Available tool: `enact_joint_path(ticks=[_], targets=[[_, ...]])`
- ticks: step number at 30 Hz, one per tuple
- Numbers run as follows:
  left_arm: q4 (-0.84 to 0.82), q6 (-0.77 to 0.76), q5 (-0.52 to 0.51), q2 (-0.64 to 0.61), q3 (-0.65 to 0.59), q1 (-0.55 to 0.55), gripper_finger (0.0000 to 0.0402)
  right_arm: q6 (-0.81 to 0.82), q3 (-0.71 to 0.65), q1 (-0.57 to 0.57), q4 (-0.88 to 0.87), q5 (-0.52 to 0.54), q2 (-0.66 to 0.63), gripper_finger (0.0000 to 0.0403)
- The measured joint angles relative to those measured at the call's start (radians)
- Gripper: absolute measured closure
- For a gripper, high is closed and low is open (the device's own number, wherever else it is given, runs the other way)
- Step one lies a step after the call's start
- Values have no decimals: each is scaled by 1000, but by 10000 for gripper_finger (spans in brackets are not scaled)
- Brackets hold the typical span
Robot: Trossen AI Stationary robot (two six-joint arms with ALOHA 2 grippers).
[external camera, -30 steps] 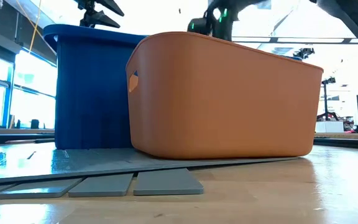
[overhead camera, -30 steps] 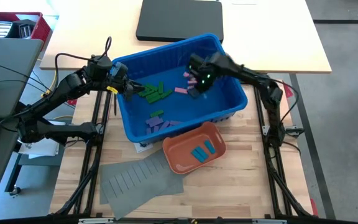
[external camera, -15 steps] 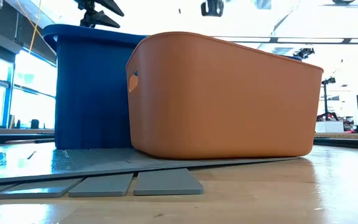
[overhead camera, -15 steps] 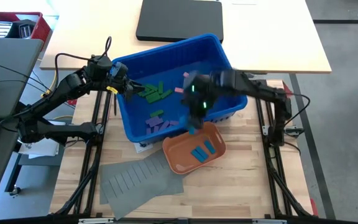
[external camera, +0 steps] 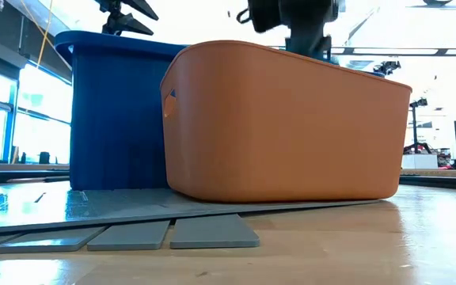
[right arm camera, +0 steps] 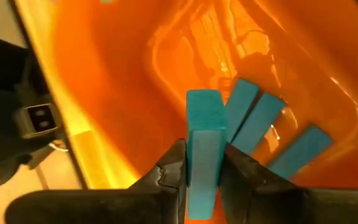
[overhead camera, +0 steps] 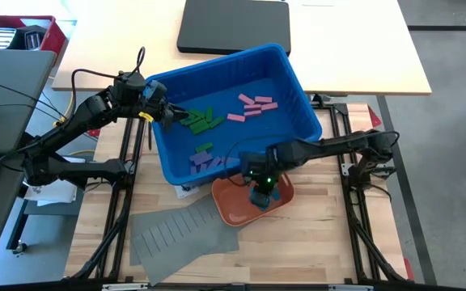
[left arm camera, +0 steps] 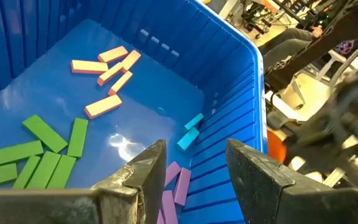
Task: Sort blocks
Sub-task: Put the blue block into the orange bin, then adjust the blue bin
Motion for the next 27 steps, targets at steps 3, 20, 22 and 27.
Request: enact_joint_path(ticks=[3, 20, 22, 27], targets=[[0, -7, 0, 0, 0, 0, 243, 2, -93, 18, 93, 12, 1, 350], [2, -37, 0, 0, 0, 0, 243, 96, -39, 27, 4, 38, -16, 272], [6, -35, 0, 0, 0, 0, 243, 52, 47, 27, -46, 55, -38, 272], [27, -34, -1, 0, 0, 0, 243, -163, 281, 22, -137, 80, -56, 271]])
